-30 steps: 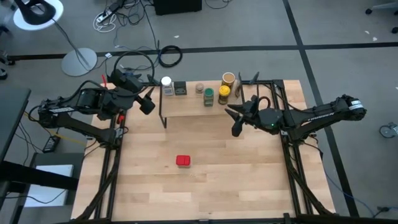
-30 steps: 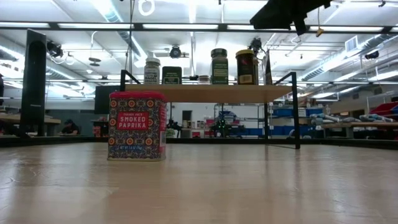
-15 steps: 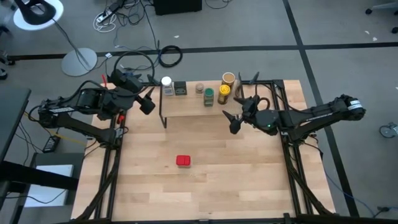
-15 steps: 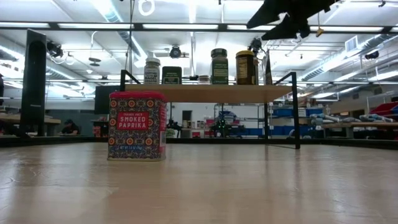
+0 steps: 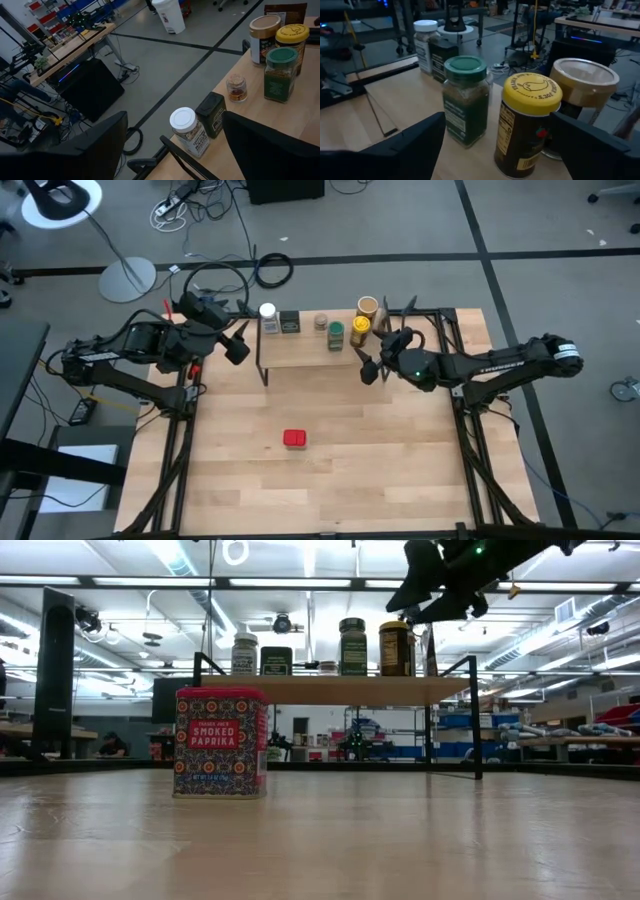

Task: Shelf spices
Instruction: Remove the yellow seasoning can from the shelf

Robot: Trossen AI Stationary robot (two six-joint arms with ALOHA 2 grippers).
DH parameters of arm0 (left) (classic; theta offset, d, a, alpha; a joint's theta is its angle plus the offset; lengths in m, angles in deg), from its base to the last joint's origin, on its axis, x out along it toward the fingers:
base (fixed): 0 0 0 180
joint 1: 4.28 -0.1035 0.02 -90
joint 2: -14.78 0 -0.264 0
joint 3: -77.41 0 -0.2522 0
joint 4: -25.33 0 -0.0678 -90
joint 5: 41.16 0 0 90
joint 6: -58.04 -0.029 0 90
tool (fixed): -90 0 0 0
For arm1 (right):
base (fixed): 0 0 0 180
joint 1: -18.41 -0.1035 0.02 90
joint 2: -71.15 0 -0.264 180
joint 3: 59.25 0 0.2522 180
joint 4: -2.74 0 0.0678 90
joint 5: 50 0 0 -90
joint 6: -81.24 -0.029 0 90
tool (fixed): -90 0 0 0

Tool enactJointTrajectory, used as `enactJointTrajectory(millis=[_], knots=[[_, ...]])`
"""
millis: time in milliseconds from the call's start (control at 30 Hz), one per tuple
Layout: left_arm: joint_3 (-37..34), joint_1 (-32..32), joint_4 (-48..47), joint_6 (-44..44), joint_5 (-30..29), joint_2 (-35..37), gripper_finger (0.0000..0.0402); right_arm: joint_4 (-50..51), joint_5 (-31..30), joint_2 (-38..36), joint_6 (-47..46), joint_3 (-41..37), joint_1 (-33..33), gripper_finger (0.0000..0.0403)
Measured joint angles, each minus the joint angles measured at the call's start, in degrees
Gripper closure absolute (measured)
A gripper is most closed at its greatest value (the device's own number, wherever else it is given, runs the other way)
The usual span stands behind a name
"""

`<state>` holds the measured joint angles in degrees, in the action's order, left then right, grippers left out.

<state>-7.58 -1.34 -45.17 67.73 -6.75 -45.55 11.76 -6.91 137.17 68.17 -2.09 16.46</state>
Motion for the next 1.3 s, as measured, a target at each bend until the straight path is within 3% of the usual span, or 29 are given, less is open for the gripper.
enactJointTrajectory(millis=[1300], knots=[[-0.04, 0.0, -0.19, -0.44, 0.15, 0.0, 0.0071, -9.69, -2.99, 9.79, -2.82, 0.02, 6.64, 0.0096]])
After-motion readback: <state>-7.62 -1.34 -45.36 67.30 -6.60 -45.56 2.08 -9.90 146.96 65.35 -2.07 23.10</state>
